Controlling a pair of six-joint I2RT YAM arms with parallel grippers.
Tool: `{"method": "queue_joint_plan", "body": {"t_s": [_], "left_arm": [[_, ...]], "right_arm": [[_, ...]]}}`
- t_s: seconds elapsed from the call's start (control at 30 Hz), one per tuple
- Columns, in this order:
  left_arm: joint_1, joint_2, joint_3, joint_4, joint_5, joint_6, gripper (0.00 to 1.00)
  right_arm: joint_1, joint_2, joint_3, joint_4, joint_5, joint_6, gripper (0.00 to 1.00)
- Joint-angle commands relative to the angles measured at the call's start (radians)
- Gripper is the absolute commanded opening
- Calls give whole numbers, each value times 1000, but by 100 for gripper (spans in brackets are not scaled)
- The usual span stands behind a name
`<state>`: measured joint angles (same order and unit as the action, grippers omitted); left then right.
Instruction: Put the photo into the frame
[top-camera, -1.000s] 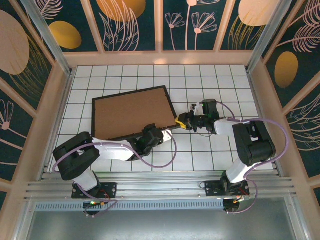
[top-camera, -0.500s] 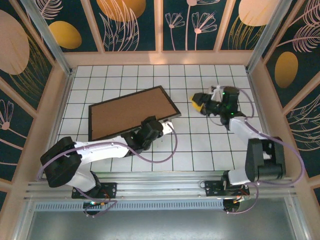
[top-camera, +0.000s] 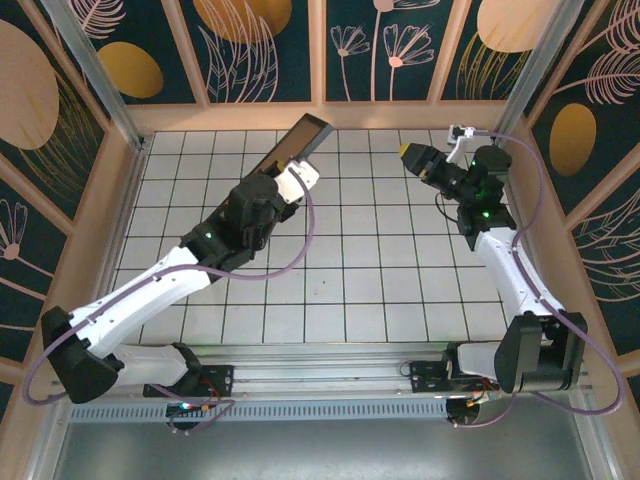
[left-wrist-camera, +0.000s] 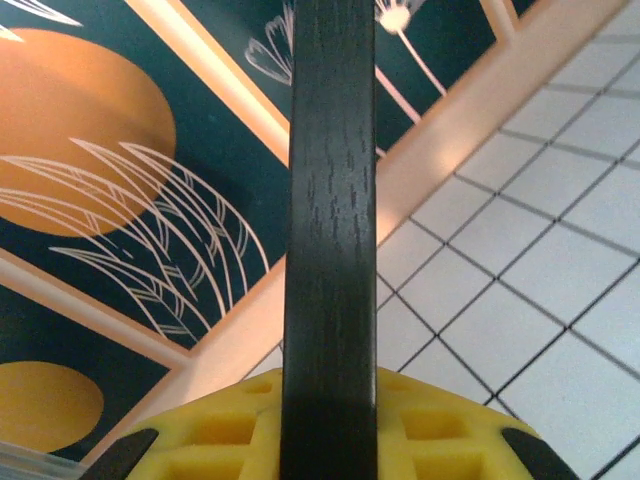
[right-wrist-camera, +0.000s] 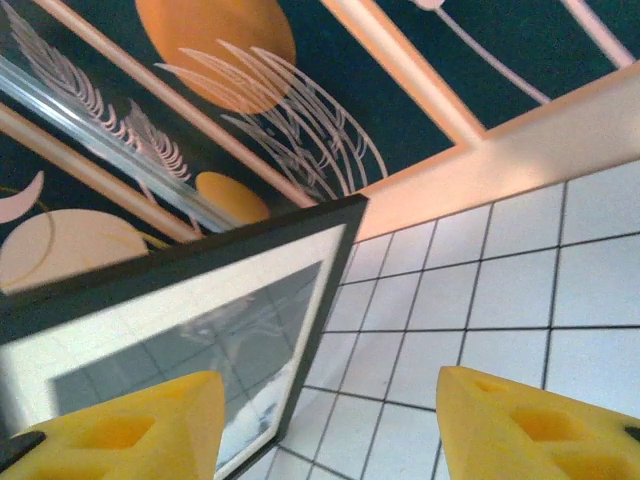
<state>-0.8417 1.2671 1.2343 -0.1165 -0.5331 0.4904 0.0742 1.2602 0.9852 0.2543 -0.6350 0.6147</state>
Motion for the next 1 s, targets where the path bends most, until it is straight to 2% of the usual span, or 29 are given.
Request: {"method": "queue_joint_plan", "body": {"t_s": [0.0,0.2,0.37,0.5,0.63,0.8,0.97], "left_arm": [[41,-35,122,65,68,-75,0],[141,-32,220,56,226,-201,0],[162,-26,248,55,291,-173,0],[167,-25,274,25,346,-111,0],[167,-13,317,-99,454,-12,0],[167,6,359,-210,477,79,0],[167,50,447,-363,482,196,0]], "right_arm": [[19,1,35,-39,85,-92,58],[70,31,66,-76,113,-192,59],[138,48,98,-111,158,-355,60],[188,54,117,-113,167,-483,61],[219,59,145,-115,149,-634,65],[251,43,166,-116,136,-819,72],[302,32,220,-200,152,-1027,77]]}}
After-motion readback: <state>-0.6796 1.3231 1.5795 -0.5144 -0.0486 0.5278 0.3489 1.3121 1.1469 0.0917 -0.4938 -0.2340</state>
